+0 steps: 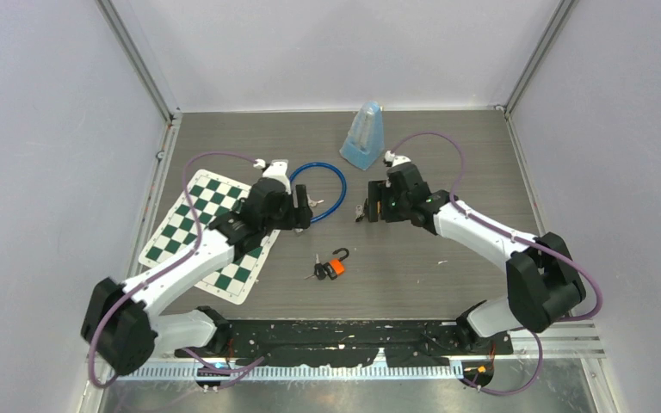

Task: Lock with the key
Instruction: Place the lock at the center of the board, then pick up the lock from the center of the board.

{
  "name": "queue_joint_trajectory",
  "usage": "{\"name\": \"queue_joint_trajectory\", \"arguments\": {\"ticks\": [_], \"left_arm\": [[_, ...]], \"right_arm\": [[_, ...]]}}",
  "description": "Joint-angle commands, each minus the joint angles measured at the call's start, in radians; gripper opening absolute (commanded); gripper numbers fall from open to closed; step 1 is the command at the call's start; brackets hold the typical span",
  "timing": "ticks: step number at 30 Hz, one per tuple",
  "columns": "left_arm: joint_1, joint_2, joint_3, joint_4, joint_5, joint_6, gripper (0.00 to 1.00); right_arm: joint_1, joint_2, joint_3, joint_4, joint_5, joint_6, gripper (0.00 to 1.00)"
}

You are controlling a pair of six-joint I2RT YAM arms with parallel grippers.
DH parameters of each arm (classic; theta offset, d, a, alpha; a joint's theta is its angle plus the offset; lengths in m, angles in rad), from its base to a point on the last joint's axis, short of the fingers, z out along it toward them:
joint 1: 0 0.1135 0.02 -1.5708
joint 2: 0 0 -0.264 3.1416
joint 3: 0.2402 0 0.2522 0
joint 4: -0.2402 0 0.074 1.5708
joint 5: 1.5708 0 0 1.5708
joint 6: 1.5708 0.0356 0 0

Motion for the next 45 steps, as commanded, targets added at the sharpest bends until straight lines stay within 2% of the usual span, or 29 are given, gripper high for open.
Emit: {"name": "queue_joint_trajectory", "arguments": {"ticks": [1, 4, 6, 9, 16, 18, 19, 21, 23, 25, 26, 27, 28, 30, 32, 34, 37, 42, 45], "left_arm": [[0.01, -0.196, -0.061, -0.027, -0.182, 0.082, 0.74], [0.016, -0.31, -0.092, -0.05, -0.25, 0.117, 0.82], [0.018, -0.371, -0.105, -0.063, -0.279, 0.127, 0.89], [0.02, -0.445, -0.118, -0.082, -0.305, 0.145, 0.98], [0.021, -0.564, -0.144, -0.156, -0.301, 0.146, 1.0], [0.021, -0.6, -0.169, -0.166, -0.292, 0.136, 1.0], [0.022, -0.62, -0.18, -0.172, -0.288, 0.132, 1.0], [0.022, -0.654, -0.194, -0.194, -0.283, 0.119, 0.99], [0.022, -0.682, -0.205, -0.22, -0.286, 0.11, 1.0], [0.021, -0.709, -0.212, -0.243, -0.291, 0.106, 1.0], [0.022, -0.721, -0.217, -0.25, -0.293, 0.106, 1.0], [0.021, -0.731, -0.222, -0.255, -0.294, 0.106, 1.0], [0.021, -0.742, -0.225, -0.258, -0.296, 0.106, 0.99], [0.021, -0.758, -0.235, -0.262, -0.3, 0.104, 1.0], [0.021, -0.772, -0.242, -0.266, -0.303, 0.104, 1.0], [0.021, -0.78, -0.249, -0.27, -0.304, 0.102, 1.0], [0.021, -0.789, -0.248, -0.283, -0.306, 0.104, 1.0], [0.022, -0.804, -0.25, -0.298, -0.304, 0.103, 1.0], [0.021, -0.813, -0.252, -0.305, -0.304, 0.098, 1.0]], "right_arm": [[0.171, -0.05, 0.003, -0.096, 0.174, 0.038, 0.7], [0.277, -0.048, -0.01, -0.135, 0.305, 0.167, 0.7], [0.346, -0.037, -0.003, -0.179, 0.389, 0.304, 0.74], [0.418, 0.01, 0.06, -0.281, 0.438, 0.555, 0.76], [0.504, 0.171, 0.242, -0.471, 0.409, 0.95, 0.74], [0.514, 0.235, 0.292, -0.492, 0.39, 0.992, 0.68], [0.514, 0.27, 0.3, -0.504, 0.382, 1.002, 0.58], [0.515, 0.306, 0.312, -0.501, 0.371, 1.027, 0.45], [0.521, 0.316, 0.311, -0.494, 0.37, 1.043, 0.4], [0.528, 0.314, 0.308, -0.502, 0.373, 1.058, 0.4], [0.532, 0.31, 0.308, -0.503, 0.374, 1.063, 0.4], [0.534, 0.309, 0.308, -0.505, 0.37, 1.066, 0.45], [0.54, 0.312, 0.309, -0.509, 0.367, 1.074, 0.57], [0.546, 0.317, 0.311, -0.515, 0.344, 1.09, 0.67], [0.552, 0.333, 0.316, -0.519, 0.314, 1.104, 0.83], [0.553, 0.357, 0.327, -0.525, 0.266, 1.119, 0.87], [0.554, 0.389, 0.347, -0.551, 0.231, 1.154, 0.87], [0.553, 0.41, 0.369, -0.589, 0.242, 1.217, 0.78], [0.553, 0.42, 0.379, -0.61, 0.266, 1.25, 0.76]]}}
